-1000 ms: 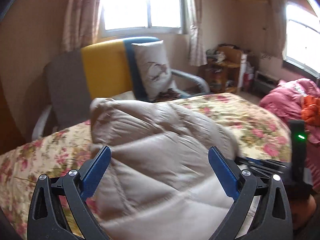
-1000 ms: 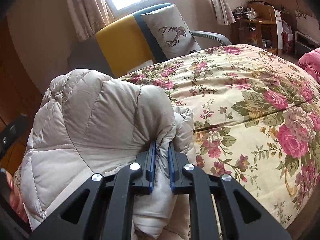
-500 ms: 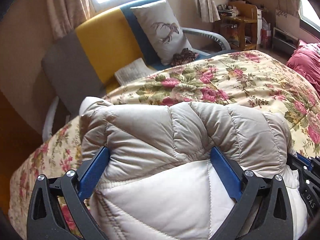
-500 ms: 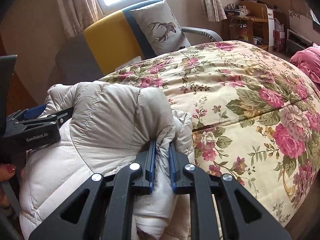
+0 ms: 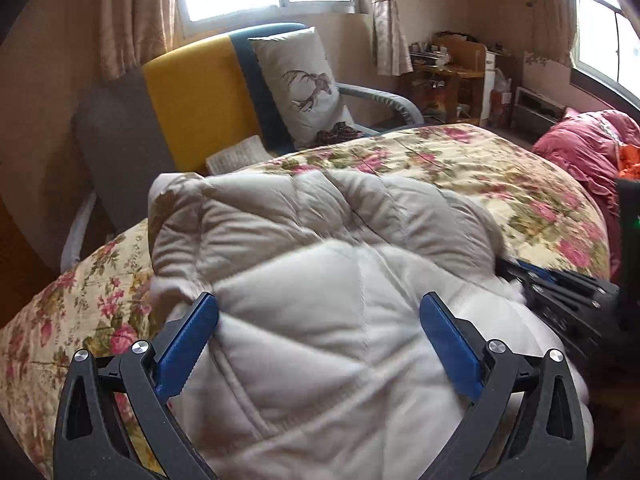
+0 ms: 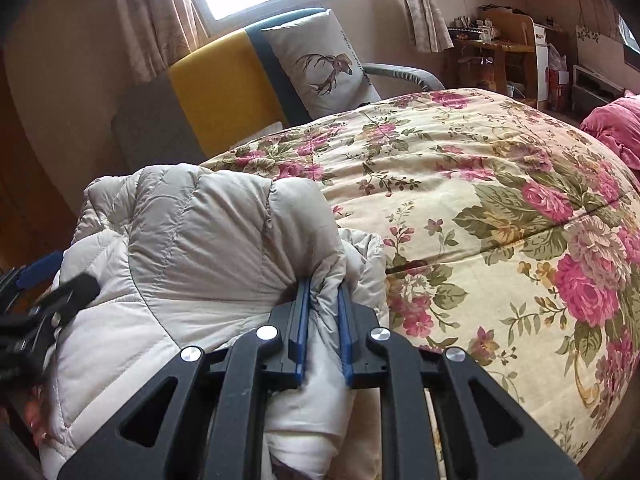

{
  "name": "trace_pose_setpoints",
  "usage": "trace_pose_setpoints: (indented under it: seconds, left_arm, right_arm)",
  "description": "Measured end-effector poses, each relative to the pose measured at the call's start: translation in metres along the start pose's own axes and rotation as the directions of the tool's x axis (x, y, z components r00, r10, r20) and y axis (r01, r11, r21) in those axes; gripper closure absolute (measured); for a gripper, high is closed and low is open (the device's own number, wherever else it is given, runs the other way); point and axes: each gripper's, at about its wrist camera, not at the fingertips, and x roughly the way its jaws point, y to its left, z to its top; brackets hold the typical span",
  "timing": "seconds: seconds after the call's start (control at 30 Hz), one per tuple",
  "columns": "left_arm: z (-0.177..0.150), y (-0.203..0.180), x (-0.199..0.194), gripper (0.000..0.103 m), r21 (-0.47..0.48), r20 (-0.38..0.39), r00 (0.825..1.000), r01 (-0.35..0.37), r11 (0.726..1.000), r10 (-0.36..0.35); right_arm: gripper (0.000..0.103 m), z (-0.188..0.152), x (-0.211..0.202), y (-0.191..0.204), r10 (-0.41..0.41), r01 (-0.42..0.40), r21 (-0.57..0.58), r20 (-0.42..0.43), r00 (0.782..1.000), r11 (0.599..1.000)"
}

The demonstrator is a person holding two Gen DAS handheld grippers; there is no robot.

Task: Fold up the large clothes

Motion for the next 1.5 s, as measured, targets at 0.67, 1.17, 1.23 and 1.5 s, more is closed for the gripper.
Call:
trace_pose_setpoints:
  seconds: [0.67,1.17,1.23,1.5]
  left_arm:
    - [-0.057,-0.019,-0.024,0.004,0.042,0.127,0.99,-0.066,0.997,0.06]
    - [-0.062,-0.022,-0.027,0.004,0.037,0.142,0.988,-0.06,0.997,0.055]
    - [-0.062,-0.024,-0.026,0.004,0.052,0.14,0.989,-0.056,0.997,0.048]
    - [-0.015,0.009,-0.035,0.004,-0.039,0.043,0.998,0.042,0.998,-0.04]
  right_arm:
    - [0.052,0.017,-0.058,0.022,-0.119,0.125,-0.091,0.07,0.99,0.988]
    - [0.049,0.054,0.009,0.052,-0.131,0.128,-0.142,-0.017,0.991,0.982]
    - [0.048,0.047,0.02,0.04,-0.117,0.112,-0.098,-0.051,0.992,0.989]
    - [0.047,0.03,0.018,0.027,-0.106,0.105,-0.028,-0.033,0.994,0.994]
